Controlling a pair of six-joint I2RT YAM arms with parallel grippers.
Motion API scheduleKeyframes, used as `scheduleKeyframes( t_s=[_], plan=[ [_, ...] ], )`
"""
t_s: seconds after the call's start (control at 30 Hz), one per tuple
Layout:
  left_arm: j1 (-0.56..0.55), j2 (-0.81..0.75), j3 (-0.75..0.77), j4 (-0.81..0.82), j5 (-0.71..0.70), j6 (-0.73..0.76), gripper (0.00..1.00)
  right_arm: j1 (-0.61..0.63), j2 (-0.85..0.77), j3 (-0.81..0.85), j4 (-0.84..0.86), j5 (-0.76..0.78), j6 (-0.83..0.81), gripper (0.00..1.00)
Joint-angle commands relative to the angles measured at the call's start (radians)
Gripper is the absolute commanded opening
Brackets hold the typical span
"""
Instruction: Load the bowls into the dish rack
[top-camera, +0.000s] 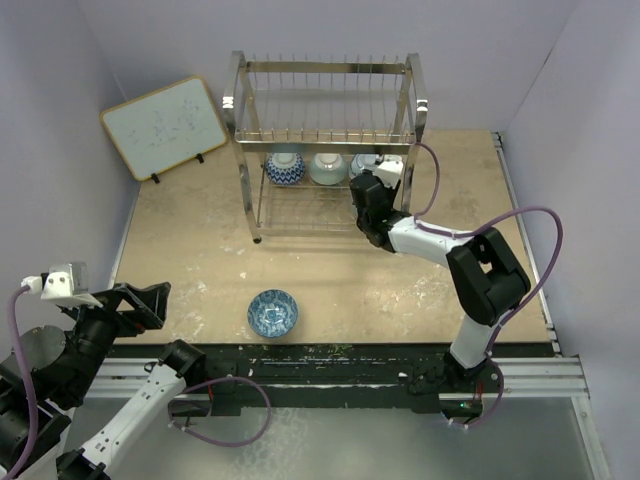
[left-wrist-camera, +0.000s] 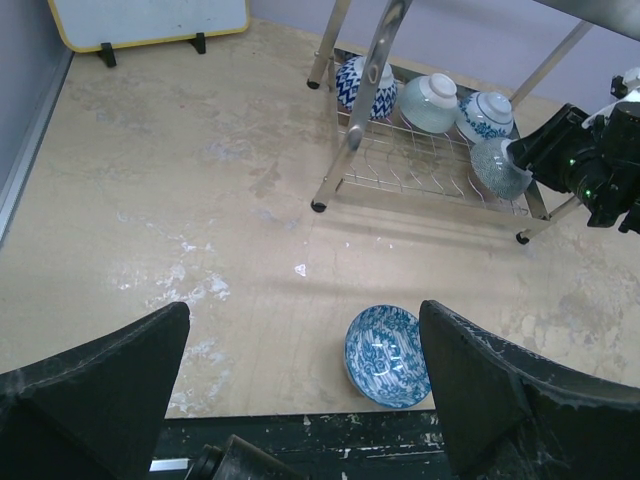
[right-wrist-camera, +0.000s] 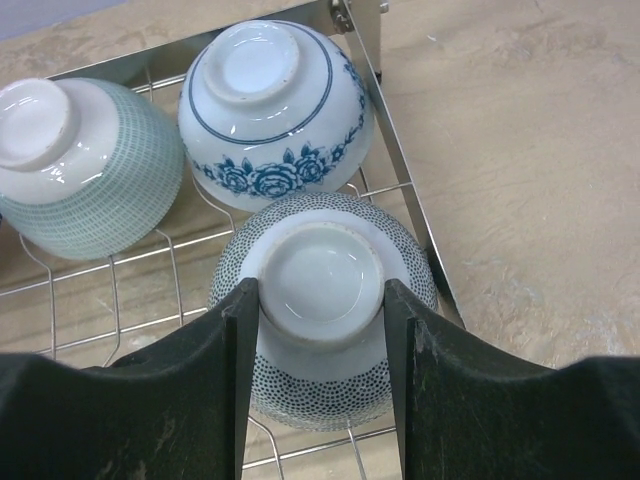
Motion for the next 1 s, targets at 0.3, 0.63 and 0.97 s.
scheduleKeyframes(
  t_s=[0.3, 0.63, 0.97],
  plan=[
    [-0.005, 0.001, -0.005, 0.021, -0.015, -0.016, 0.99, -0.018, 0.016, 0.080, -0.010, 0.024, 0.049, 0.65],
    [-0.005, 0.003, -0.012, 0.031, -0.012, -0.017, 0.99, -0.007, -0.072, 0.058, 0.012, -0.082, -0.006, 0.81],
    [-0.006, 0.012, -0.016, 0.043, -0.003, -0.021, 0.99, 0.116, -0.151, -0.014, 0.043, -0.167, -0.029, 0.81]
  ],
)
